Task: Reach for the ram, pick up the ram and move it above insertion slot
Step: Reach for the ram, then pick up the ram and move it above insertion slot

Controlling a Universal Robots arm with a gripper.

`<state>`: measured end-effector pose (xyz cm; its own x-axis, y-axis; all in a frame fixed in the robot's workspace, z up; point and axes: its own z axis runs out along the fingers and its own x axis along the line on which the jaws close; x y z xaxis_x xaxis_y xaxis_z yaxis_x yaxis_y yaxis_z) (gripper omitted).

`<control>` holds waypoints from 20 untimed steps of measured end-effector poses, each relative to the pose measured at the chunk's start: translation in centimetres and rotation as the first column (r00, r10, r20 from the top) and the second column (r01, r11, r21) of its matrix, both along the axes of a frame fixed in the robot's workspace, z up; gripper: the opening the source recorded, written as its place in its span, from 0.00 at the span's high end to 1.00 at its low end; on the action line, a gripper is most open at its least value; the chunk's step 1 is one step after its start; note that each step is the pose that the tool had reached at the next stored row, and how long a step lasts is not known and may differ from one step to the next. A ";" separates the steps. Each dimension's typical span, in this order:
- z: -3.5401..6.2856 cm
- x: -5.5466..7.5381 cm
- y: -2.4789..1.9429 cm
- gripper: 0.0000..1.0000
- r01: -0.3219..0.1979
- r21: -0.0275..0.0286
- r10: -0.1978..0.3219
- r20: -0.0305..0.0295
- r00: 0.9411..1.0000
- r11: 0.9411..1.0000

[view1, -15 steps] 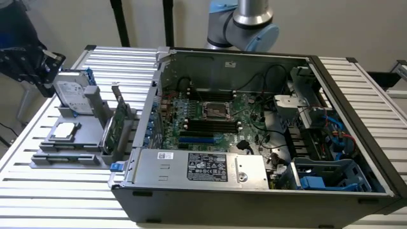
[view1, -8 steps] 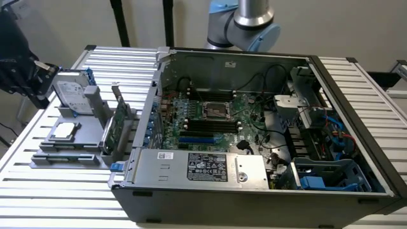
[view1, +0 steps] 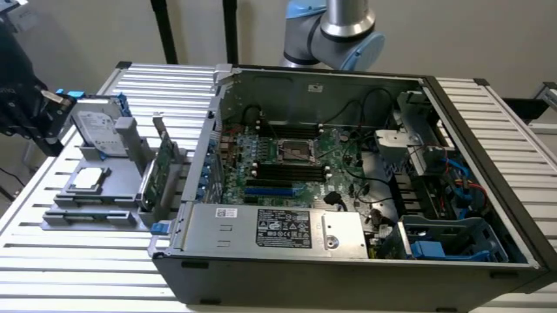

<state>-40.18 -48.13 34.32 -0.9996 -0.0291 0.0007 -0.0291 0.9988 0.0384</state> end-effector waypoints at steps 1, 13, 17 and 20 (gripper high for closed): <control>0.01 0.0 0.00 0.89 -0.018 0.000 0.018 0.000 1.000 1.000; -0.01 0.0 0.00 0.89 -0.235 0.000 0.235 0.000 0.972 0.972; -0.04 0.0 0.00 0.89 -0.304 0.000 0.304 0.000 0.953 0.953; -0.06 0.0 0.00 0.89 -0.356 0.000 0.356 0.000 0.934 0.934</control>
<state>-40.18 -48.13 34.26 -0.9236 -0.3834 0.0006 -0.3831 0.9229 0.0384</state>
